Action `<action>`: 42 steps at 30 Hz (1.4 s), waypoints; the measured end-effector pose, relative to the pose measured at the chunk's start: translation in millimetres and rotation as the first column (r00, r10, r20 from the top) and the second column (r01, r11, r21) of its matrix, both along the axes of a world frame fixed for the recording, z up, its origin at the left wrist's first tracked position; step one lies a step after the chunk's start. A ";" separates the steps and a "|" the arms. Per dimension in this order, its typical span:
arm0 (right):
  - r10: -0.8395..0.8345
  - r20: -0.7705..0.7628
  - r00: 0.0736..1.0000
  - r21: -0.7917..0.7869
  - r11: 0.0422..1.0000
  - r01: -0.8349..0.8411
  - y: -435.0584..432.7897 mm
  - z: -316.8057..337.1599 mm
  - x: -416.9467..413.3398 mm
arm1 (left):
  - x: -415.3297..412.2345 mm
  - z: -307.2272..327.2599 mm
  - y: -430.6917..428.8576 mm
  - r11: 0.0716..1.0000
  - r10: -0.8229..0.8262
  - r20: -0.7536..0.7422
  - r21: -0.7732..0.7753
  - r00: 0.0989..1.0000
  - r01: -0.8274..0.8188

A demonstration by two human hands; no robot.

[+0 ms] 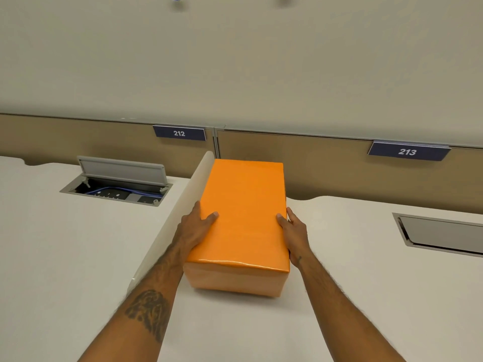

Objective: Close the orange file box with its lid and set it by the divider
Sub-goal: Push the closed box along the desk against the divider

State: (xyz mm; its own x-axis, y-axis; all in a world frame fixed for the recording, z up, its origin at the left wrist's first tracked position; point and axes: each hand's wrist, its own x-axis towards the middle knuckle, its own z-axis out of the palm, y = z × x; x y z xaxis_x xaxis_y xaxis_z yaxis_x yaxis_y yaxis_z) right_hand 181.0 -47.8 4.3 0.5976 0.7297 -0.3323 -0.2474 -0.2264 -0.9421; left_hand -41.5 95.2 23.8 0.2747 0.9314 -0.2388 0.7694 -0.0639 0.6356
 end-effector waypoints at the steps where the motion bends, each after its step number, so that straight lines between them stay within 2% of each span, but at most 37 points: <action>1: -0.008 -0.003 1.000 -0.002 1.000 0.008 4.3 -1.7 0.1 | 1.3 -1.0 4.7 1.000 -0.003 -0.008 0.001 1.000 0.003; 13: -0.030 -0.057 0.998 0.025 0.999 0.031 51.0 -13.7 -1.7 | 11.0 -14.7 36.6 0.959 -0.183 -0.161 0.189 0.970 0.212; 17: -0.033 -0.045 0.998 0.028 0.999 0.034 66.0 -13.4 -4.2 | 26.0 -14.0 40.3 0.888 -0.255 -0.337 0.290 0.906 0.358; 24: -0.036 -0.017 0.999 0.008 0.999 0.036 74.0 -18.9 0.4 | 40.8 -25.2 42.4 0.862 -0.281 -0.441 0.273 0.852 0.426; 31: -0.029 0.031 0.999 -0.019 0.999 0.030 75.7 -18.8 0.3 | 40.3 -24.5 43.3 0.862 -0.274 -0.450 0.276 0.850 0.425; 35: 0.058 0.130 0.990 -0.071 0.996 -0.049 70.6 -9.5 2.9 | 37.8 -18.4 36.1 0.874 -0.261 -0.402 0.288 0.878 0.391; 38: 0.112 0.251 0.961 -0.183 0.981 -0.067 62.7 0.6 3.8 | 32.9 -12.5 22.3 0.867 -0.252 -0.399 0.310 0.882 0.389; 40: 0.184 0.410 0.893 -0.286 0.956 -0.065 50.2 8.1 2.5 | 31.2 -7.7 8.3 0.856 -0.260 -0.415 0.319 0.872 0.407; 42: 0.307 0.567 0.764 -0.394 0.916 -0.076 28.3 11.1 0.8 | 32.3 -1.8 -7.3 0.836 -0.275 -0.432 0.333 0.859 0.436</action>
